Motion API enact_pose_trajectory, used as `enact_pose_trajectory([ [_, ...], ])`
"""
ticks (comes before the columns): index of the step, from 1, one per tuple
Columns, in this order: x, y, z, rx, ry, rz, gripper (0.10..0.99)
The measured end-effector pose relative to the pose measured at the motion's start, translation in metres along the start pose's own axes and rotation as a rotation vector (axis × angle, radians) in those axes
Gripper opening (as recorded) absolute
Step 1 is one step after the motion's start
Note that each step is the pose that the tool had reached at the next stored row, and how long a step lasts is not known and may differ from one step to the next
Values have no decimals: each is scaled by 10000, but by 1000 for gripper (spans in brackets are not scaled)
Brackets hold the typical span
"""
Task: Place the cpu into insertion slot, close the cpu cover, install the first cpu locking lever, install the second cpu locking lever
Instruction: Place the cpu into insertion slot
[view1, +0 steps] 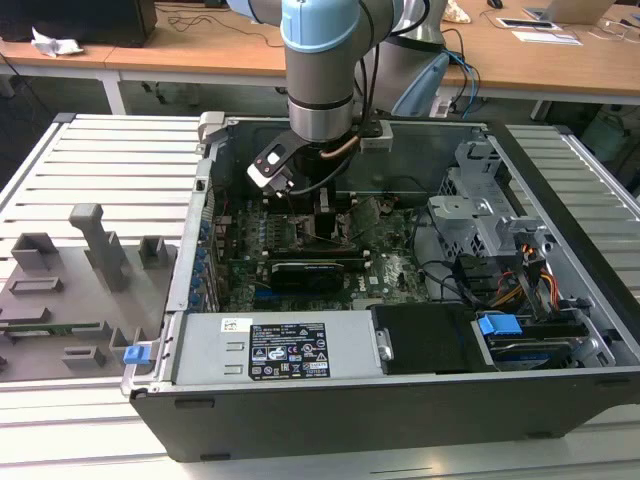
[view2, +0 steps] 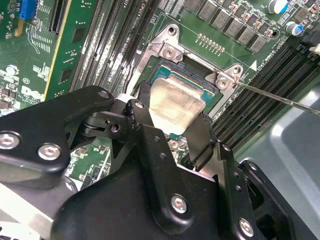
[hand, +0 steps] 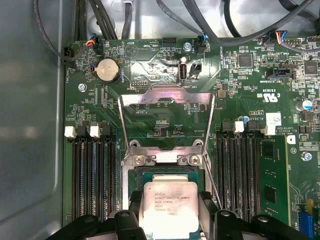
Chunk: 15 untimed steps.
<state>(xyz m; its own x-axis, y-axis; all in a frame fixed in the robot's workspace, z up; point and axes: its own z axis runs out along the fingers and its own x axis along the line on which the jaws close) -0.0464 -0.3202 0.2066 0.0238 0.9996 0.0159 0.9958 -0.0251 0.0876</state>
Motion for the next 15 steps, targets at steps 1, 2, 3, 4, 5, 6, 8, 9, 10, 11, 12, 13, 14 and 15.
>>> enact_pose_trajectory([
  [1,1,-1,7,0,0,1,529],
  [2,2,-2,13,0,-1,2,529],
  [3,8,-3,24,1,-2,3,529],
  [4,14,-4,34,1,-1,2,529],
  [5,16,-4,40,1,-1,0,529],
  [6,16,-4,40,2,-3,0,529],
  [8,16,-5,42,1,-1,2,529],
  [9,16,-5,42,1,-1,1,529],
  [10,16,-5,42,1,-2,2,529],
  [11,16,-5,43,0,-1,2,529],
  [12,16,-5,43,1,-1,2,541],
  [13,16,-5,44,0,0,2,604],
  [14,18,-4,44,-1,0,2,604],
  [15,23,-4,45,-1,3,4,604],
])
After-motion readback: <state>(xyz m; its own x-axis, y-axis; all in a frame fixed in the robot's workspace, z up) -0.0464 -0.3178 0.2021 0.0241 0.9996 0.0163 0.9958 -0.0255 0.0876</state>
